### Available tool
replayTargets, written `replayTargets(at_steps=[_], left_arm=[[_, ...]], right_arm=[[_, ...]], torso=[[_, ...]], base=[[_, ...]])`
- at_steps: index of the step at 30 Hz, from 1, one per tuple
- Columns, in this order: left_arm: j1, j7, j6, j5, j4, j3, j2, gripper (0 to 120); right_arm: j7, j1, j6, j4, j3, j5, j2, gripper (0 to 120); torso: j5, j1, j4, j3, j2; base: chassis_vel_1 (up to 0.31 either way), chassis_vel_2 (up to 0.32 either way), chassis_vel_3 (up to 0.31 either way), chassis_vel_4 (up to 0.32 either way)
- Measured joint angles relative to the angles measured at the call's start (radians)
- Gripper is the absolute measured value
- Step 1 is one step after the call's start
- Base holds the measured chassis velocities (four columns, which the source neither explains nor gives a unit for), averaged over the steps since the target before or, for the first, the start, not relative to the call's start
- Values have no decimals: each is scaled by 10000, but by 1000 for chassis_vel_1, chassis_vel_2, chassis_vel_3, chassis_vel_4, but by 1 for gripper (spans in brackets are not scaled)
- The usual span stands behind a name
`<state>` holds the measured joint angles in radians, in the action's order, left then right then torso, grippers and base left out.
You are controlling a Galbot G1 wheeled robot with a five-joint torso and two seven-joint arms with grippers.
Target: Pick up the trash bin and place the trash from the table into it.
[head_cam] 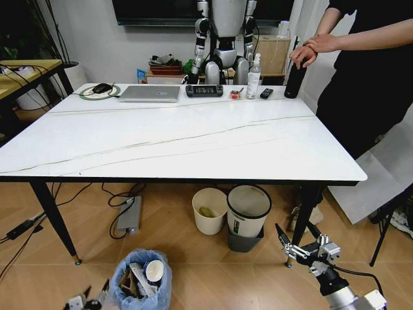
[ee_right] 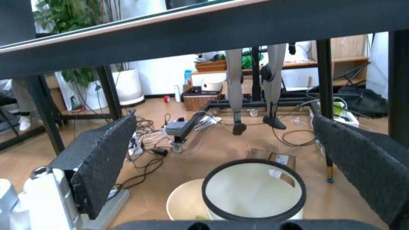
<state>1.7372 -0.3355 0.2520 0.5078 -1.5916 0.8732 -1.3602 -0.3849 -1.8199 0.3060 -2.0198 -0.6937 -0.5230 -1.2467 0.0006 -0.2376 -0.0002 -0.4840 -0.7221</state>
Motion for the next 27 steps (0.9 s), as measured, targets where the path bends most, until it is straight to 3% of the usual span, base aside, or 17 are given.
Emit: replayTargets(at_steps=[2, 5, 7, 19, 27], left_arm=[[565, -10, 77, -60, -1214, 4, -98, 98], [1517, -81, 499, -309, -3790, -52, -345, 107], [1778, -114, 838, -477, -4612, -60, -444, 110], [1861, -126, 952, -559, -4876, -70, -497, 113], [1823, -130, 946, -559, -4785, -73, -495, 101]], right_arm=[[0, 0, 0, 0, 0, 0, 0, 100], [0, 0, 0, 0, 0, 0, 0, 100], [0, 0, 0, 0, 0, 0, 0, 100], [1, 0, 0, 0, 0, 0, 0, 100], [0, 0, 0, 0, 0, 0, 0, 100]], torso=[[-5, 0, 6, -1, 0], [1, 0, 3, -1, -2], [-7, 0, 1, -1, -2], [-5, -2, 2, -3, -2], [-6, -2, 2, -3, -3]], base=[[0, 0, 0, 0], [0, 0, 0, 0], [0, 0, 0, 0], [0, 0, 0, 0], [0, 0, 0, 0]])
